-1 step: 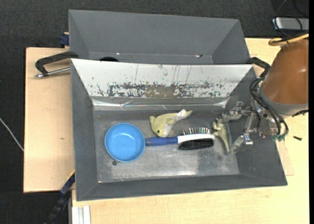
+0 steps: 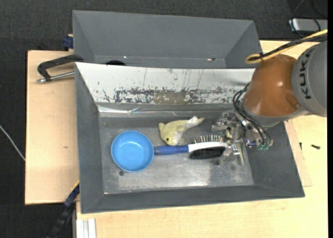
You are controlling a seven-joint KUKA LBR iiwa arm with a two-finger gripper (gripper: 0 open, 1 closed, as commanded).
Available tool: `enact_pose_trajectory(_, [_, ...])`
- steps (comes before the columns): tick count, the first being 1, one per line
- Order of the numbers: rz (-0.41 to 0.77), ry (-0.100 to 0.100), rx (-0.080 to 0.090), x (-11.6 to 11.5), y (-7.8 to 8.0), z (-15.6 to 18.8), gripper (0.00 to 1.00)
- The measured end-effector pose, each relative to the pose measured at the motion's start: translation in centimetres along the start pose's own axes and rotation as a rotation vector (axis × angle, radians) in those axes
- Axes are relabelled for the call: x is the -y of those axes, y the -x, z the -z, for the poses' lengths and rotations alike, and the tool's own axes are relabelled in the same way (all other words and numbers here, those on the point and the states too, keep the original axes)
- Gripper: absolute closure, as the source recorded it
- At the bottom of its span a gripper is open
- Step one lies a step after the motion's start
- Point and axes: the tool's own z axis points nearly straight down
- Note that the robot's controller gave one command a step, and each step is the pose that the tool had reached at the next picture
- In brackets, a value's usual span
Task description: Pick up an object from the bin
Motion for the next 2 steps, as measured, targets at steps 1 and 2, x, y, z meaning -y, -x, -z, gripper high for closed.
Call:
enact_pose_trajectory(1, [0.002,0.0,-0.004,0.0,-0.1,-0.2,1.0])
enact_pose_trajectory(2, [0.024,-0.001,0.004,-1.3,1.2,4.5,1.0])
